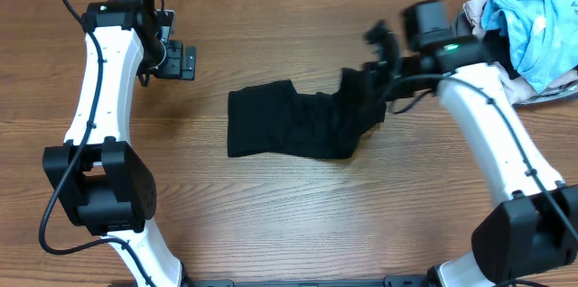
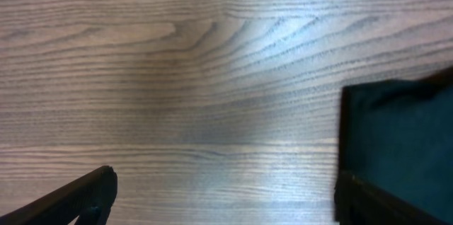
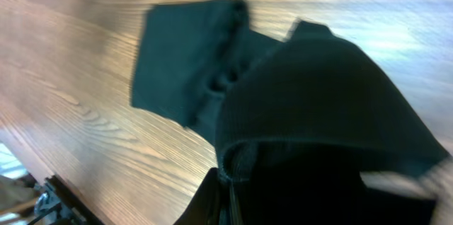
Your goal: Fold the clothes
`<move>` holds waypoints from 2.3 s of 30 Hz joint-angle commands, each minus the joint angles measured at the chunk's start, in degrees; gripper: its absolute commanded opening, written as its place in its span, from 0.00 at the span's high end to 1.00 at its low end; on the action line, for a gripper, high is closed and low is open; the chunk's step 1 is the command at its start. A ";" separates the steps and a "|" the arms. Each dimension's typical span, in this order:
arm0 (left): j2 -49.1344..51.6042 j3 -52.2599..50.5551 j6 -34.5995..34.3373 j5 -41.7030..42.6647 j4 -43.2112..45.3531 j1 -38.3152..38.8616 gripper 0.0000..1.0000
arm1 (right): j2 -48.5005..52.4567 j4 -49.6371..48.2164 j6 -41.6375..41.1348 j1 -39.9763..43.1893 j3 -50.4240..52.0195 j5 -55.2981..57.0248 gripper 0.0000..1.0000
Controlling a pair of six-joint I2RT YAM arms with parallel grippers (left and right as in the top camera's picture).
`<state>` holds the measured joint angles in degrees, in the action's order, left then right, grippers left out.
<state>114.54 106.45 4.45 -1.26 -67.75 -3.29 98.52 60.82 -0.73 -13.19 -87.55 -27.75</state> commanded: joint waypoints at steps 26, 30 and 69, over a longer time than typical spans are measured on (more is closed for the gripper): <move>-0.44 0.94 -1.92 0.87 3.26 -1.62 0.00 | 17.00 -40.26 -16.79 -28.11 -1.68 5.42 0.96; -0.44 0.94 -1.92 0.90 3.30 -1.62 0.00 | 17.33 -42.71 -17.16 -28.24 -1.68 5.16 0.96; -0.44 0.92 -1.88 0.85 3.96 -1.97 0.00 | 16.70 -25.94 -28.09 -23.43 2.03 8.17 0.96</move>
<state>114.54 106.45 3.31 -1.08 -63.99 -4.93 113.12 37.87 -25.93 -34.33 -86.85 -15.90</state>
